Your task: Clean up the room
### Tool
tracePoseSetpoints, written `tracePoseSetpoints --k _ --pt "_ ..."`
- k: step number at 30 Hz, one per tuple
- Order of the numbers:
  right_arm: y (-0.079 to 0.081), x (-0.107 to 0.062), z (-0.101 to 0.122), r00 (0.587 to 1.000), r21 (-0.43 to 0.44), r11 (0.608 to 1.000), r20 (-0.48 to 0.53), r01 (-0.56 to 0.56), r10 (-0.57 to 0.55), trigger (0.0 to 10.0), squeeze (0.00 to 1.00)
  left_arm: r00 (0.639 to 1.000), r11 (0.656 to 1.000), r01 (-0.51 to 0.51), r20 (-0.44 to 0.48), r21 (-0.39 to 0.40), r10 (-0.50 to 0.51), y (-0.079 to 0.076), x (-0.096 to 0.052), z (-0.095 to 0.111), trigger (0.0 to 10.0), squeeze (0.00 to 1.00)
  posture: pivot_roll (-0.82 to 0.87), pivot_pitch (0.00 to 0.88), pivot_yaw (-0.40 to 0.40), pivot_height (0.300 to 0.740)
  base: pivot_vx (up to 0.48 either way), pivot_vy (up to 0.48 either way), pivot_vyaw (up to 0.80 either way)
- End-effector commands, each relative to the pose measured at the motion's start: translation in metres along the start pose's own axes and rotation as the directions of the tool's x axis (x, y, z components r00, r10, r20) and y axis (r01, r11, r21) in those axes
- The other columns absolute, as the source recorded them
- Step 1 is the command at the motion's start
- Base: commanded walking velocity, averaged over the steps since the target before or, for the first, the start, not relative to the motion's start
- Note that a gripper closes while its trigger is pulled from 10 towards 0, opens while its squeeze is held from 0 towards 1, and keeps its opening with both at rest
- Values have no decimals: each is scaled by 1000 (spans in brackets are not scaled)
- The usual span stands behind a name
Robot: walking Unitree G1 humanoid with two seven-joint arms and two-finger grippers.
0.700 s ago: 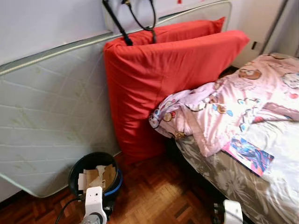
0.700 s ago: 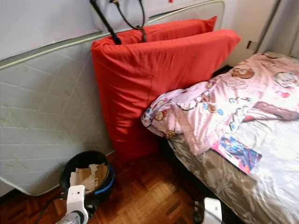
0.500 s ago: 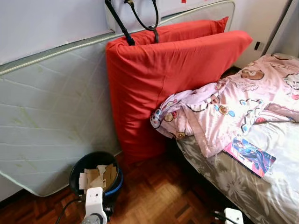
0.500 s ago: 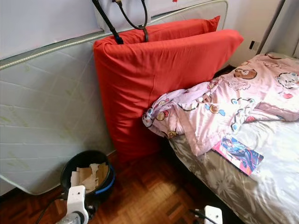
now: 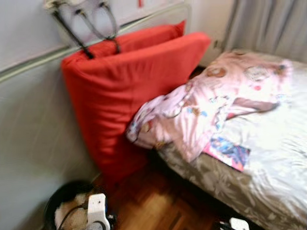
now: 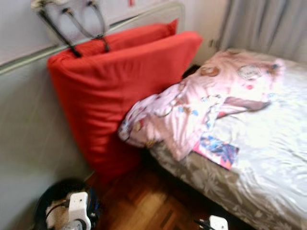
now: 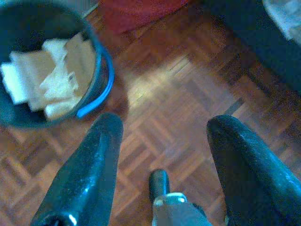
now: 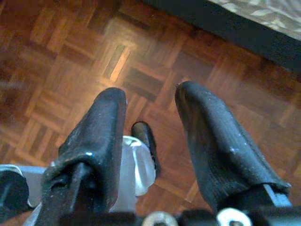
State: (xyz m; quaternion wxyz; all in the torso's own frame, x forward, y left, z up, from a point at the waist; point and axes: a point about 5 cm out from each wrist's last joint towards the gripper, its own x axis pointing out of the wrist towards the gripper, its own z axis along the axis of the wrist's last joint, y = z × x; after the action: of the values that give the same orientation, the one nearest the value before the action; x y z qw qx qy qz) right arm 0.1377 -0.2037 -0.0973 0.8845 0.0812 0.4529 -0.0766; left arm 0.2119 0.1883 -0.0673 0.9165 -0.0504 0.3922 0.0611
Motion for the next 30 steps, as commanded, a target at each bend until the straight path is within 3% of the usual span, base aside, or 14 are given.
tracePoseSetpoints --k 1,10,16,23,30 --pt "3 0 0 1000 -3 1000 3 -8 8 10000 0 1000 1000 0 -11 2 0 2 0 0 10000 0 -62 0 55 740 292 0 -763" --pt "2 0 2 1000 -3 1000 20 -14 14 10000 0 1000 1000 3 -11 -1 -3 1 0 0 10000 0 -62 0 55 740 298 0 0" --pt "2 0 2 1000 -8 1000 14 -18 18 10000 0 1000 1000 1 -10 2 -1 1 0 0 10000 0 -62 0 55 740 293 0 -755" --pt "2 0 3 1000 -10 1000 19 -19 19 10000 0 1000 1000 -1 -11 10 1 2 0 0 10000 0 -63 0 55 740 0 0 -682" --pt "3 0 4 999 -9 1000 34 -22 22 10000 0 1000 1000 1 -11 8 -1 2 0 1 10000 0 -64 0 56 740 0 0 0"
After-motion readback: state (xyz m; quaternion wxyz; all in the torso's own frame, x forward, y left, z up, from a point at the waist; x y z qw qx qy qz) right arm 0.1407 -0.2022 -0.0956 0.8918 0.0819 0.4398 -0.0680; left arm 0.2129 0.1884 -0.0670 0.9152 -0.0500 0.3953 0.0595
